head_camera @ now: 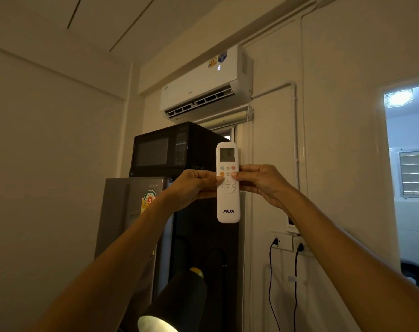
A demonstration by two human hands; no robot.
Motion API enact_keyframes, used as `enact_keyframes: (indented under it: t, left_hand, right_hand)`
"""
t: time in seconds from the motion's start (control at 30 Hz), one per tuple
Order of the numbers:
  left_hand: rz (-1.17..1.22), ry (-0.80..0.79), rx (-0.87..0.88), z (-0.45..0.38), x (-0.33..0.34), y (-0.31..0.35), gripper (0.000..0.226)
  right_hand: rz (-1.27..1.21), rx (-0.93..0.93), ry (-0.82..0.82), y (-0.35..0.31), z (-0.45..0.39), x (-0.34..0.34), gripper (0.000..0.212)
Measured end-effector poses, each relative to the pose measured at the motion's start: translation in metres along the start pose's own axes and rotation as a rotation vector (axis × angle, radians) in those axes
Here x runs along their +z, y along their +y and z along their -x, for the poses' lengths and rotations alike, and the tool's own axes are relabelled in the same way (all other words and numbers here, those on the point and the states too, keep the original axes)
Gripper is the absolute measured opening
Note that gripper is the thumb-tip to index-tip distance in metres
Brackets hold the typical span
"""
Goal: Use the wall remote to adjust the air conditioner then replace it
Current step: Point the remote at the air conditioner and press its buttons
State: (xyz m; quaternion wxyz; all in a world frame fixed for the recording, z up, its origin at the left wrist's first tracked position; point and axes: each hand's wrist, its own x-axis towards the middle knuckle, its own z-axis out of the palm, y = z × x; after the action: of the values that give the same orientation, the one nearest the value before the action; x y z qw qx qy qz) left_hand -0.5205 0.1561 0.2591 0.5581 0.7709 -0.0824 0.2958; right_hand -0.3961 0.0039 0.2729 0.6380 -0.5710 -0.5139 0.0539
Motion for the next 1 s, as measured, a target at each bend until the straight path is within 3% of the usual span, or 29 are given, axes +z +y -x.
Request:
enact_keyframes:
  t: [0.37,0.67,1.0]
  left_hand:
    - [-0.010,0.007,0.012,0.0002,0.0043,0.0012,0.013]
    - [-0.024,-0.005,-0.004,0.0001,0.0033,0.0012,0.015]
    - [-0.035,0.004,-0.002,0.0005,0.0035,0.0033,0.013]
  right_hand:
    - [0.045,-0.026,0.021,0.0014,0.0020,-0.0029,0.031]
    - [0.052,-0.039,-0.030,0.0039,0.0025,-0.0078,0.021]
    - [0.053,-0.032,-0.024,0.0012,0.0021,-0.0073,0.031]
